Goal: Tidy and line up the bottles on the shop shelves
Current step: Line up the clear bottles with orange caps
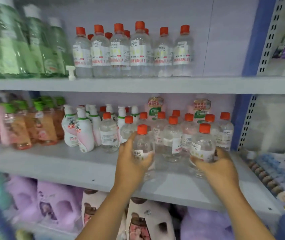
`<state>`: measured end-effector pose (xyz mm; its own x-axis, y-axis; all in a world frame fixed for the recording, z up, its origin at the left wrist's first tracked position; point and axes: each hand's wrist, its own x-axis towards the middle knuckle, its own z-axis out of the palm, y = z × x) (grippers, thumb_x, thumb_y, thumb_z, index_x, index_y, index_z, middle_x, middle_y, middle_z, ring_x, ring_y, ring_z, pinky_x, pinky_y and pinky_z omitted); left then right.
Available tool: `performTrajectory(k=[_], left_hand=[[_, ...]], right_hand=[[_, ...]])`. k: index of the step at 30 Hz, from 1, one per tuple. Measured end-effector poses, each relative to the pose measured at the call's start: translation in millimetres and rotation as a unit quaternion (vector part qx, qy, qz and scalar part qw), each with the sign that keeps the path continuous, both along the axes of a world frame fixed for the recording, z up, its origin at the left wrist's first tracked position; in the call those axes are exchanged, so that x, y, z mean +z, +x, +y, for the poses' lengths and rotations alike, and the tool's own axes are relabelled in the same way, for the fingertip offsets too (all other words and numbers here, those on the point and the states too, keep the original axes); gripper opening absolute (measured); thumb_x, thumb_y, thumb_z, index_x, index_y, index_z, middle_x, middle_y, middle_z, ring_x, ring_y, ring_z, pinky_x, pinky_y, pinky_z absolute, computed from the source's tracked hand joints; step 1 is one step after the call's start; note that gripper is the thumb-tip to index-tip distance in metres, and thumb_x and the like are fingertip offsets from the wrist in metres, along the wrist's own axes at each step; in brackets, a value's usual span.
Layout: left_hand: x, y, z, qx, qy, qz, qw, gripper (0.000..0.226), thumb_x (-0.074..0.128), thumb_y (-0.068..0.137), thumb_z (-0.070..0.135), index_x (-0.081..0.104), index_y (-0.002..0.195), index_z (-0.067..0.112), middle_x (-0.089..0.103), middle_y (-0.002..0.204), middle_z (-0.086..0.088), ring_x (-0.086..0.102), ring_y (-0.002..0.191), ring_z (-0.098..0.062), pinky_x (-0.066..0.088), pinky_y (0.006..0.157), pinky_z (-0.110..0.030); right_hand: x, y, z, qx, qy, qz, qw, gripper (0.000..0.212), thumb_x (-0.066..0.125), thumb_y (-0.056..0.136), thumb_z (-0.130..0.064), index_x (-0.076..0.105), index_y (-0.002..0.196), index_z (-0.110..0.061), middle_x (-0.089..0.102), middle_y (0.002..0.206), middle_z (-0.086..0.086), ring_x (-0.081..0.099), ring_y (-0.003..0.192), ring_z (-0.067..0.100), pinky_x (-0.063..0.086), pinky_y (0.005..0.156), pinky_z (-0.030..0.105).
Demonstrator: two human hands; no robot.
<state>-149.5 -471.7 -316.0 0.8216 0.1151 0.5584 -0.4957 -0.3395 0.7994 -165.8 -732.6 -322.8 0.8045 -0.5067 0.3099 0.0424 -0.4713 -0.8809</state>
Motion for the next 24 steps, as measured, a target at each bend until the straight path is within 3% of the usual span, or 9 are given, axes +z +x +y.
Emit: performTrajectory(k=[2, 6, 10, 13, 16, 19, 22, 23, 24], left_hand=[[4, -10, 27, 0.019, -0.015, -0.005, 1.0, 0.075, 0.084, 0.078, 0.048, 0.04, 0.137, 0.067, 0.046, 0.131, 0.033, 0.059, 0.119, -0.001, 0.055, 0.098, -0.03], [20, -13, 98, 0.093, 0.013, -0.037, 0.995, 0.075, 0.082, 0.078, 0.054, 0.039, 0.139, 0.065, 0.042, 0.131, 0.044, 0.058, 0.117, 0.002, 0.051, 0.092, -0.023], [22, 6, 172, 0.179, 0.024, -0.024, 0.983, 0.075, 0.085, 0.08, 0.039, 0.045, 0.142, 0.047, 0.047, 0.133, 0.021, 0.049, 0.117, 0.005, 0.041, 0.095, -0.014], [10, 26, 212, 0.216, -0.001, -0.006, 0.976, 0.077, 0.086, 0.081, 0.03, 0.045, 0.146, 0.04, 0.048, 0.141, 0.005, 0.049, 0.128, -0.008, 0.036, 0.092, -0.013], [6, 52, 241, 0.229, -0.017, 0.013, 0.973, 0.081, 0.083, 0.083, 0.038, 0.039, 0.151, 0.042, 0.039, 0.15, 0.001, 0.047, 0.133, -0.015, 0.038, 0.092, -0.025], [4, 85, 268, 0.208, 0.02, 0.031, 0.977, 0.082, 0.079, 0.085, 0.046, 0.03, 0.15, 0.052, 0.032, 0.153, -0.007, 0.056, 0.115, -0.022, 0.044, 0.08, -0.028], [0, 111, 288, 0.158, 0.022, 0.026, 0.987, 0.082, 0.08, 0.085, 0.039, 0.029, 0.143, 0.067, 0.035, 0.146, -0.003, 0.066, 0.087, -0.015, 0.051, 0.062, -0.013], [-1, 116, 292, 0.13, 0.003, 0.025, 0.991, 0.084, 0.081, 0.085, 0.034, 0.03, 0.139, 0.071, 0.036, 0.141, 0.003, 0.068, 0.086, -0.016, 0.057, 0.061, -0.018], [-1, 120, 293, 0.108, -0.015, 0.029, 0.994, 0.085, 0.082, 0.085, 0.03, 0.03, 0.138, 0.072, 0.036, 0.138, 0.008, 0.07, 0.092, -0.023, 0.063, 0.068, -0.032]], right_hand=[[4, -3, 29, 0.059, 0.011, -0.005, 0.998, 0.054, 0.089, 0.059, -0.053, 0.065, 0.104, -0.034, 0.071, 0.098, -0.012, 0.07, 0.083, 0.011, 0.059, 0.074, 0.037], [11, -1, 101, 0.158, 0.029, -0.014, 0.987, 0.05, 0.087, 0.054, -0.053, 0.065, 0.097, -0.041, 0.071, 0.094, -0.019, 0.068, 0.077, -0.004, 0.06, 0.071, 0.032], [17, 12, 178, 0.221, 0.01, -0.03, 0.975, 0.047, 0.086, 0.057, -0.055, 0.064, 0.098, -0.045, 0.069, 0.096, -0.025, 0.062, 0.083, -0.016, 0.047, 0.061, 0.01], [13, 29, 238, 0.234, 0.022, -0.041, 0.971, 0.044, 0.088, 0.06, -0.049, 0.064, 0.096, -0.044, 0.067, 0.096, -0.023, 0.062, 0.083, -0.017, 0.046, 0.054, 0.005], [5, 51, 291, 0.232, 0.016, -0.038, 0.972, 0.047, 0.085, 0.062, -0.05, 0.063, 0.102, -0.042, 0.067, 0.096, -0.022, 0.065, 0.084, -0.01, 0.046, 0.059, 0.006], [-3, 77, 326, 0.209, 0.004, -0.036, 0.977, 0.058, 0.083, 0.067, -0.05, 0.061, 0.119, -0.036, 0.066, 0.107, -0.02, 0.065, 0.097, 0.0, 0.053, 0.076, 0.018], [-8, 94, 343, 0.185, 0.002, -0.031, 0.982, 0.063, 0.083, 0.071, -0.05, 0.057, 0.127, -0.034, 0.067, 0.116, -0.016, 0.064, 0.107, 0.008, 0.057, 0.09, 0.035], [-9, 96, 347, 0.182, 0.002, -0.028, 0.983, 0.066, 0.083, 0.072, -0.05, 0.055, 0.13, -0.034, 0.066, 0.119, -0.013, 0.064, 0.11, 0.01, 0.057, 0.091, 0.038], [-9, 97, 350, 0.178, -0.005, -0.026, 0.984, 0.07, 0.083, 0.073, -0.05, 0.053, 0.134, -0.033, 0.065, 0.122, -0.011, 0.063, 0.112, 0.012, 0.057, 0.092, 0.038]])
